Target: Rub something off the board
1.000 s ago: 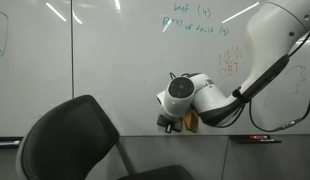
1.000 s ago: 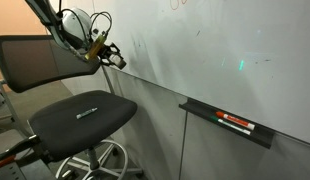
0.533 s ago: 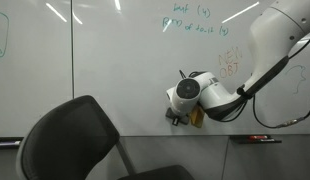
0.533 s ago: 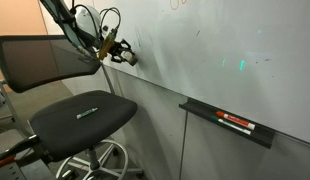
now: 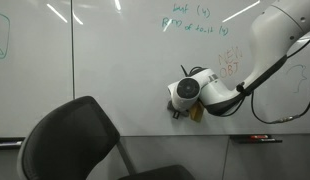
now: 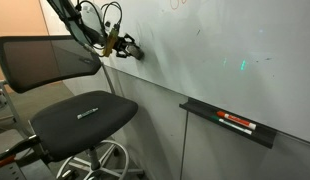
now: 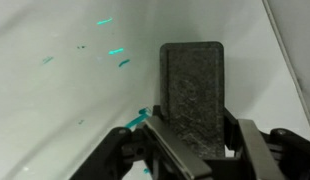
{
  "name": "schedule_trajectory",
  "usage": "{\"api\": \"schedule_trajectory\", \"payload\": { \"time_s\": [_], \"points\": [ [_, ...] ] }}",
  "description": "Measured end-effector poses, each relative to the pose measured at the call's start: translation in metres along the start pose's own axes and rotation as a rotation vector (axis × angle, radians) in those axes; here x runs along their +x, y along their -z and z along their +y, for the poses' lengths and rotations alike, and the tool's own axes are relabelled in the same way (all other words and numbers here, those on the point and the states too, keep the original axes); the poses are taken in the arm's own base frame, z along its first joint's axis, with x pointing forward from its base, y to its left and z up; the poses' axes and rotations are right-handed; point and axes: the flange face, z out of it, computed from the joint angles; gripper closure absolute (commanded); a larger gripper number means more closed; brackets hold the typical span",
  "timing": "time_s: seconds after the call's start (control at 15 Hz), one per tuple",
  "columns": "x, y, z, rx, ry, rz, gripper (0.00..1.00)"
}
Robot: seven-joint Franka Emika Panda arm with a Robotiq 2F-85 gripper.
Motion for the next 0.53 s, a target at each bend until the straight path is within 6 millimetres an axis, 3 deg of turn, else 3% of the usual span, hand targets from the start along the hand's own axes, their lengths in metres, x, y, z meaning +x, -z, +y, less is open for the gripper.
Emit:
{"api": "schedule_trajectory", "payload": {
  "time_s": [0.53],
  "points": [
    [0.0025, 0.0035, -0.0004, -0.085, 0.049, 0.013, 0.69]
  ]
}}
